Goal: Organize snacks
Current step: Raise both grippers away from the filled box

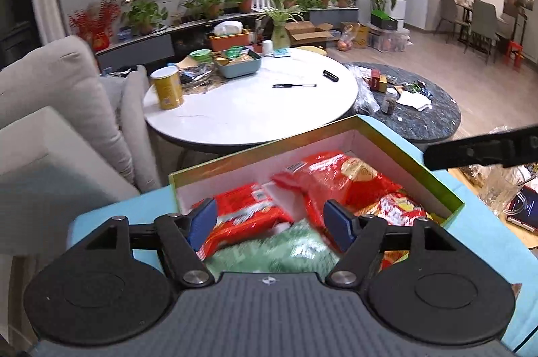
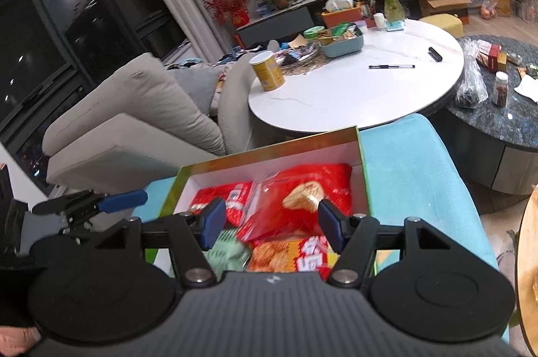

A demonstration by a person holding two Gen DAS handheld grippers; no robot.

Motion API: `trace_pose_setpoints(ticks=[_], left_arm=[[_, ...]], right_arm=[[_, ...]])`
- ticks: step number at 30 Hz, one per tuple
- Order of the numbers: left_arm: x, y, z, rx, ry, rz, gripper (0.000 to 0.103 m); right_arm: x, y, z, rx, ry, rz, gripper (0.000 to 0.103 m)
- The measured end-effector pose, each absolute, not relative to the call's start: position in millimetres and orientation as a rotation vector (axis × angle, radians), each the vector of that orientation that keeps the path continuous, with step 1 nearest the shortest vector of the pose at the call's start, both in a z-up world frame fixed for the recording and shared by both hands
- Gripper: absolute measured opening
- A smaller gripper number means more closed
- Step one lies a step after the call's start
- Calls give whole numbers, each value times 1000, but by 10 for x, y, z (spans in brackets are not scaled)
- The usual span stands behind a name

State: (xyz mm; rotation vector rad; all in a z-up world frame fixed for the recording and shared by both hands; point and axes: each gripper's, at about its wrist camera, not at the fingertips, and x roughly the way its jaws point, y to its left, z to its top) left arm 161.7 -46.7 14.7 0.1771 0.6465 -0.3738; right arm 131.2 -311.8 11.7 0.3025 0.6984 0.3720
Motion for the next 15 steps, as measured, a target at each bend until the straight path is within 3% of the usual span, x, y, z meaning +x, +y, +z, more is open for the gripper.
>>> trace_pose_setpoints(ticks=[2, 15], left_arm=[[1492, -358, 146, 174, 649, -356, 75], [779, 582, -211, 114, 739, -217, 75]], right_arm=[[1217, -3064, 128, 287, 702, 380, 62], [674, -2571, 16, 201, 750, 496, 62]])
